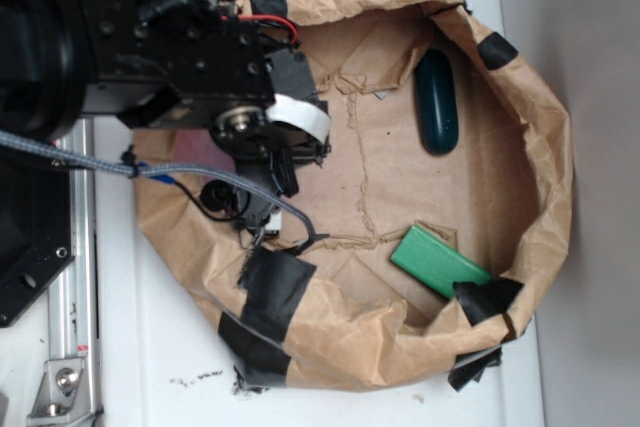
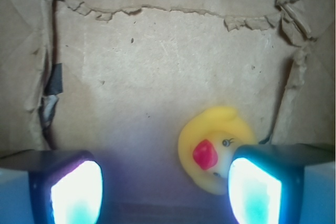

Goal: Grab the yellow duck.

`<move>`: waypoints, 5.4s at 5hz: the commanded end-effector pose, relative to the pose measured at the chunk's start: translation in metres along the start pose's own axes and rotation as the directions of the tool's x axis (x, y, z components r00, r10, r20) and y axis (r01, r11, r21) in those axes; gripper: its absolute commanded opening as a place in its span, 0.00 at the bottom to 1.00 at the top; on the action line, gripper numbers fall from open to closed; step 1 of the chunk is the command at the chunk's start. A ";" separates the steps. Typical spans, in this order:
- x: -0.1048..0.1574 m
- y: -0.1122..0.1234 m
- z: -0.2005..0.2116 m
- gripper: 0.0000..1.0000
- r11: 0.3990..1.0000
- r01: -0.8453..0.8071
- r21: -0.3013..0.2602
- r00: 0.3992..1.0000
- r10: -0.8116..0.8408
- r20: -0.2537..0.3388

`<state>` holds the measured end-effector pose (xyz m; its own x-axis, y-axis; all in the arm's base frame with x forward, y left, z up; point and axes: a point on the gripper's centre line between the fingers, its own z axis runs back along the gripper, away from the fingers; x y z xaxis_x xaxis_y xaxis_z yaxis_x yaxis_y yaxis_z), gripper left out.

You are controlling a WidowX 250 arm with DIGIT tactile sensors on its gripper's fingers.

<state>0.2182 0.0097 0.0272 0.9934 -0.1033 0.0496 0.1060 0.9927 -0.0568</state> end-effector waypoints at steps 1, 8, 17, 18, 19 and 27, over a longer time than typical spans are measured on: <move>-0.001 -0.003 -0.006 1.00 1.000 0.010 0.015 1.000 -0.010 0.000; -0.007 0.032 -0.003 1.00 0.994 -0.096 0.052 0.995 0.097 -0.008; 0.007 0.019 0.010 1.00 0.998 -0.044 0.034 0.998 0.042 0.037; 0.012 0.028 0.006 1.00 0.996 -0.071 0.045 0.996 0.069 0.055; 0.015 0.029 0.003 1.00 0.996 -0.062 0.057 0.996 0.058 0.063; 0.021 0.035 0.004 0.00 0.996 -0.069 0.061 0.994 0.063 0.089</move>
<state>0.2370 0.0404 0.0215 0.9957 -0.0337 0.0867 0.0353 0.9992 -0.0178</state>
